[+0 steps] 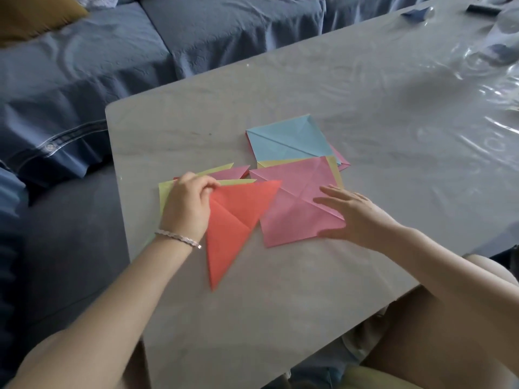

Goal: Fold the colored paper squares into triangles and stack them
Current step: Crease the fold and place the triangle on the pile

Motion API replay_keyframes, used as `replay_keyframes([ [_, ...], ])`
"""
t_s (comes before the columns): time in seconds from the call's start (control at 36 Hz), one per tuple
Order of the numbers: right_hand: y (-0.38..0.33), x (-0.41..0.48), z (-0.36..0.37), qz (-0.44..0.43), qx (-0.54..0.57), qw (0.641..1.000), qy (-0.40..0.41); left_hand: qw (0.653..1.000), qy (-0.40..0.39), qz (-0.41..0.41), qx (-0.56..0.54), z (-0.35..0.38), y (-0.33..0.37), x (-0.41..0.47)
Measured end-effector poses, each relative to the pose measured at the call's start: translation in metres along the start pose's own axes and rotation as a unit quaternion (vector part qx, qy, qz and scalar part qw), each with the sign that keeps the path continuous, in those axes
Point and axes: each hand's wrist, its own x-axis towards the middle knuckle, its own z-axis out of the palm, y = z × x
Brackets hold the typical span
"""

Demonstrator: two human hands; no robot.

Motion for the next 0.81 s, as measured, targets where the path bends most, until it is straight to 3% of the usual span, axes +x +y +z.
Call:
replay_keyframes([
  [0.08, 0.0, 0.007, 0.001, -0.026, -0.04, 0.998, -0.038, 0.998, -0.008, -0.013, 0.06, -0.007, -0.021, 0.025],
  [0.31, 0.0, 0.012, -0.002, -0.047, -0.087, 0.995, -0.035, 0.975, -0.109, -0.029, 0.192, -0.001, -0.068, 0.047],
  [0.42, 0.007, 0.011, -0.005, -0.04, -0.051, 0.996, -0.06, 0.979, -0.063, -0.015, 0.194, 0.007, -0.056, 0.033],
  [0.5, 0.006, 0.01, -0.004, -0.031, -0.046, 0.998, -0.018, 0.99, -0.031, 0.007, 0.137, 0.015, -0.032, 0.017],
  [0.58, -0.001, 0.004, -0.004, -0.024, -0.103, 0.994, 0.038, 0.996, -0.08, -0.038, -0.023, 0.021, 0.002, -0.001],
  [0.69, -0.019, -0.01, 0.0, -0.069, -0.12, 0.982, 0.127, 0.934, -0.234, -0.238, -0.13, 0.032, 0.028, -0.011],
  [0.75, -0.022, -0.016, 0.004, -0.098, -0.125, 0.971, 0.18, 0.892, -0.264, -0.305, -0.205, 0.038, 0.029, -0.01],
  [0.81, -0.025, -0.023, 0.01, -0.156, -0.119, 0.962, 0.191, 0.875, -0.274, -0.326, -0.231, 0.042, 0.032, -0.01],
])
